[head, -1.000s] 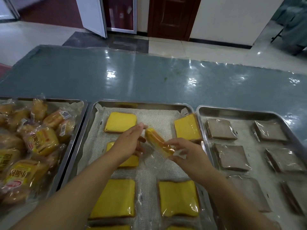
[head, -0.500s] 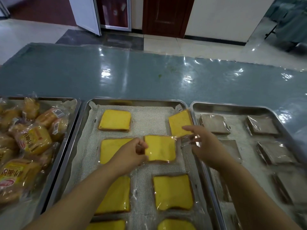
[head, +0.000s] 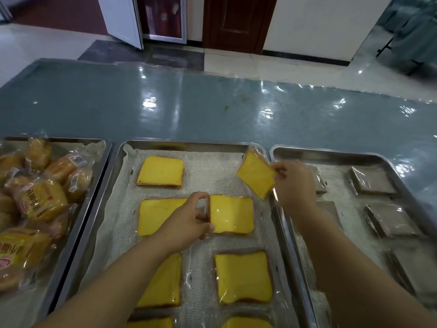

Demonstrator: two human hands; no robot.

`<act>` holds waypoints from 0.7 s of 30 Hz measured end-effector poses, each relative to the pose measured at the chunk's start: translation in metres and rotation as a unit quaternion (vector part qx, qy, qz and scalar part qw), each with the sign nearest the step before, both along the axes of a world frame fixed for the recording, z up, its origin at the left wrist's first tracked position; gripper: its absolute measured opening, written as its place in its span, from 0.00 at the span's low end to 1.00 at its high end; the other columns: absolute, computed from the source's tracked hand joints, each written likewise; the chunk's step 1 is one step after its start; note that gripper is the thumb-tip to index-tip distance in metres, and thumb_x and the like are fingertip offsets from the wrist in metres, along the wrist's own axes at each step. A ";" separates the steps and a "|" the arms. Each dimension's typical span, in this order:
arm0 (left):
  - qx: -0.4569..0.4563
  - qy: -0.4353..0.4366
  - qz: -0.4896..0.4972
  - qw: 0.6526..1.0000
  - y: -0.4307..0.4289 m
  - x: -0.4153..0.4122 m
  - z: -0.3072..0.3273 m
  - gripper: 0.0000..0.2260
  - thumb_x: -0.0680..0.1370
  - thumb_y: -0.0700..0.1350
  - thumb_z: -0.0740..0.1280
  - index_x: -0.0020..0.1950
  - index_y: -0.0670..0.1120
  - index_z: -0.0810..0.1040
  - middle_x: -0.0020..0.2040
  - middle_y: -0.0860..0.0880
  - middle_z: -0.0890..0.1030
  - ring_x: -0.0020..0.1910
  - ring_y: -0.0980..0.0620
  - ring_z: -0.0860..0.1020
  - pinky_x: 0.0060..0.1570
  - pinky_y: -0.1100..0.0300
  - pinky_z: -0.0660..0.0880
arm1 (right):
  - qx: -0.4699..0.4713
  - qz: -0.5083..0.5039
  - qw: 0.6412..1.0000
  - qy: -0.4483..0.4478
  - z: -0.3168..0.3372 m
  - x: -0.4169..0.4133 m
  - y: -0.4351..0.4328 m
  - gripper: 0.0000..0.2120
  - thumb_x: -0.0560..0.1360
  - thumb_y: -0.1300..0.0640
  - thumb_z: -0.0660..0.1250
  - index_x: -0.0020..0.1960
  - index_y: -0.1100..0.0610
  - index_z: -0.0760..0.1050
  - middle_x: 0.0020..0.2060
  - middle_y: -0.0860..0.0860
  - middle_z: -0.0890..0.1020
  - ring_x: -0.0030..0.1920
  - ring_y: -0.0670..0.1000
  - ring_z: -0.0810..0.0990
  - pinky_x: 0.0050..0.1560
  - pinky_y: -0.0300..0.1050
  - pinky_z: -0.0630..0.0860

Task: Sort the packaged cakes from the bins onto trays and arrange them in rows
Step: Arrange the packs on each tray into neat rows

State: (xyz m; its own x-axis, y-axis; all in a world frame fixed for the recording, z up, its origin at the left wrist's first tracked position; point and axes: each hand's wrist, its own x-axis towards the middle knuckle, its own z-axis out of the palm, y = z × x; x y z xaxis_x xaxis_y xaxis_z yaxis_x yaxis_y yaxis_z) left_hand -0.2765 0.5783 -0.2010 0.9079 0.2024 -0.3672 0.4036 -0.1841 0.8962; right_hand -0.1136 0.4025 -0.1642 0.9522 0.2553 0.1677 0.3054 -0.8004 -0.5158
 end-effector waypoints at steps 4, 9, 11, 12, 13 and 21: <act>-0.002 -0.003 -0.018 1.000 -0.011 0.007 -0.005 0.29 0.74 0.37 0.70 0.68 0.57 0.62 0.49 0.47 0.82 0.46 0.48 0.82 0.48 0.48 0.80 | 0.050 0.012 0.997 -0.062 0.018 0.010 0.002 0.09 0.76 0.65 0.65 0.54 0.60 0.81 0.50 0.53 0.79 0.47 0.46 0.72 0.42 0.31 0.63; 0.198 -0.004 -0.081 0.977 -0.015 0.011 -0.002 0.25 0.73 0.47 0.72 0.67 0.54 0.69 0.51 0.53 0.81 0.47 0.56 0.80 0.50 0.57 0.78 | 0.069 0.035 0.997 -0.018 0.024 0.015 0.008 0.10 0.76 0.65 0.65 0.55 0.58 0.80 0.50 0.50 0.78 0.48 0.45 0.72 0.43 0.28 0.63; 0.253 -0.011 -0.075 0.965 -0.008 0.011 0.005 0.18 0.73 0.50 0.72 0.60 0.50 0.76 0.49 0.53 0.81 0.47 0.55 0.79 0.49 0.56 0.77 | 0.074 0.047 0.996 0.011 0.022 0.014 0.011 0.10 0.77 0.64 0.64 0.55 0.56 0.79 0.49 0.48 0.77 0.49 0.45 0.73 0.44 0.31 0.64; 0.260 -0.017 -0.057 0.964 -0.003 0.010 0.007 0.15 0.73 0.52 0.71 0.57 0.49 0.78 0.47 0.53 0.81 0.46 0.56 0.79 0.48 0.57 0.77 | 0.073 0.052 0.996 0.023 0.021 0.015 0.014 0.10 0.77 0.63 0.64 0.55 0.55 0.79 0.49 0.47 0.77 0.49 0.45 0.73 0.42 0.30 0.64; 0.266 -0.023 -0.034 0.963 0.004 0.010 0.008 0.13 0.74 0.53 0.70 0.56 0.49 0.78 0.47 0.54 0.81 0.45 0.57 0.78 0.47 0.58 0.77 | 0.074 0.060 0.995 0.036 0.020 0.017 0.016 0.10 0.78 0.63 0.64 0.55 0.55 0.79 0.49 0.47 0.77 0.50 0.45 0.73 0.42 0.29 0.64; 0.441 -0.044 0.048 0.895 0.078 0.013 -0.004 0.12 0.78 0.48 0.65 0.61 0.50 0.75 0.60 0.50 0.75 0.61 0.48 0.69 0.58 0.56 0.67 | -0.063 0.133 0.985 0.089 0.009 0.051 0.047 0.17 0.77 0.64 0.64 0.64 0.52 0.75 0.60 0.51 0.76 0.60 0.53 0.74 0.55 0.40 0.73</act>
State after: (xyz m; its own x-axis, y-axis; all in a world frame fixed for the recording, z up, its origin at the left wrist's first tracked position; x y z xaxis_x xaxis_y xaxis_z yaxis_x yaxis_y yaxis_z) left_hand -0.2633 0.6561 -0.2046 0.8884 0.4568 0.0453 0.3906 -0.8042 0.4479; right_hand -0.0625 0.4491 -0.1548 0.8599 0.5085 -0.0441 0.4275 -0.7647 -0.4821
